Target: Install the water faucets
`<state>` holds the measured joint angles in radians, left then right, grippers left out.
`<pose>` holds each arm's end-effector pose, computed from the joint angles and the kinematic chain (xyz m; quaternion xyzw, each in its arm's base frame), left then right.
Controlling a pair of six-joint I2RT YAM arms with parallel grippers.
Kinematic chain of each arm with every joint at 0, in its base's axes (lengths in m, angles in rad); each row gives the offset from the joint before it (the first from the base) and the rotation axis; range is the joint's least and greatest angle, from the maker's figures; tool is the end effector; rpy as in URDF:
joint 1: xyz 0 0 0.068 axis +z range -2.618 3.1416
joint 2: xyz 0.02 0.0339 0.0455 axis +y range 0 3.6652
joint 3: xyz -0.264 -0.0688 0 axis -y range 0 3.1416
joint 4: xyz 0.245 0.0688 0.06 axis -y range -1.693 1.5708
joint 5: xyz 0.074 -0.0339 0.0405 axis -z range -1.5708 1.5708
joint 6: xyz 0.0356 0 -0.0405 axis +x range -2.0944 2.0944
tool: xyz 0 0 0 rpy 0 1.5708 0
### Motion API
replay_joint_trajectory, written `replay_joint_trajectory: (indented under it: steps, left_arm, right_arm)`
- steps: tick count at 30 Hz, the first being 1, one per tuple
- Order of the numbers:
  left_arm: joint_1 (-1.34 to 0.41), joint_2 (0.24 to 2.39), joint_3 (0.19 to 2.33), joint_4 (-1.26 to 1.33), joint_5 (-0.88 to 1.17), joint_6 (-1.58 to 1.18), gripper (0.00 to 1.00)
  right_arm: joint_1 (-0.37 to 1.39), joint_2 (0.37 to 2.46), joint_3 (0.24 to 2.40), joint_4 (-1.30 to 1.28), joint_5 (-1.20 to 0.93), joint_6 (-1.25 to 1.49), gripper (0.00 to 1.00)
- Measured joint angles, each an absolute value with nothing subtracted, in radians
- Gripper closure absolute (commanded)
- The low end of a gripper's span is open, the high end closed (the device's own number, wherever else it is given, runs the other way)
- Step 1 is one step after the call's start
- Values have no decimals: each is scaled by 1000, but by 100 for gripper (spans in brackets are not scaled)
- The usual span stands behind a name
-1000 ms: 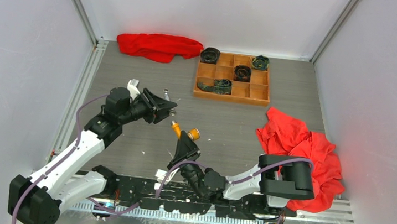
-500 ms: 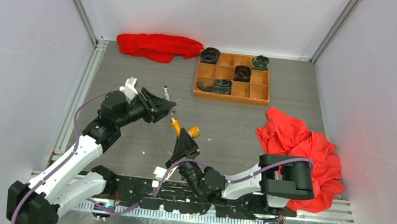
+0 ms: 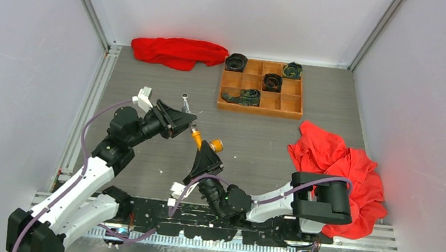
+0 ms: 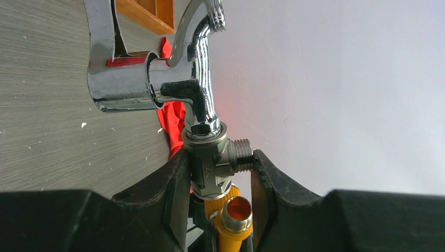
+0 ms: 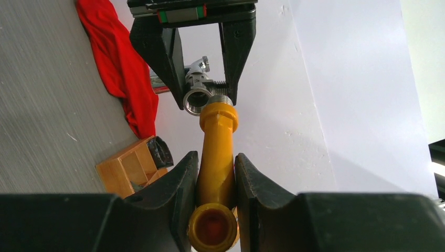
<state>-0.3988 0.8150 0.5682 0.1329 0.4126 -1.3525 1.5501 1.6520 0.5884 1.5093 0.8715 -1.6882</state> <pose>0.1761 -0.0897 0.2918 -0.2141 0.7115 -0.5983 0.3000 0.0335 0.2997 0.2334 -0.5002 0.3333 -0.2775 0.7495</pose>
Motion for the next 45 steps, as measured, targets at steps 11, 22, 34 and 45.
replay_joint_trajectory:
  steps: [11,22,34,45]
  left_arm:
    - [-399,783,552,175,413,-1336,100]
    - [-399,778,549,184,422,-1306,100]
    - [-399,775,549,192,439,-1266,100]
    - [-402,775,549,206,449,-1225,100]
  right_arm:
    - [1536,1652,615,1457,874,-1632,99]
    - [1526,1652,619,1412,875,-1589,99]
    - [1523,1652,636,1413,886,-1578,99]
    - [1523,1674,663,1414,902,-1568,99]
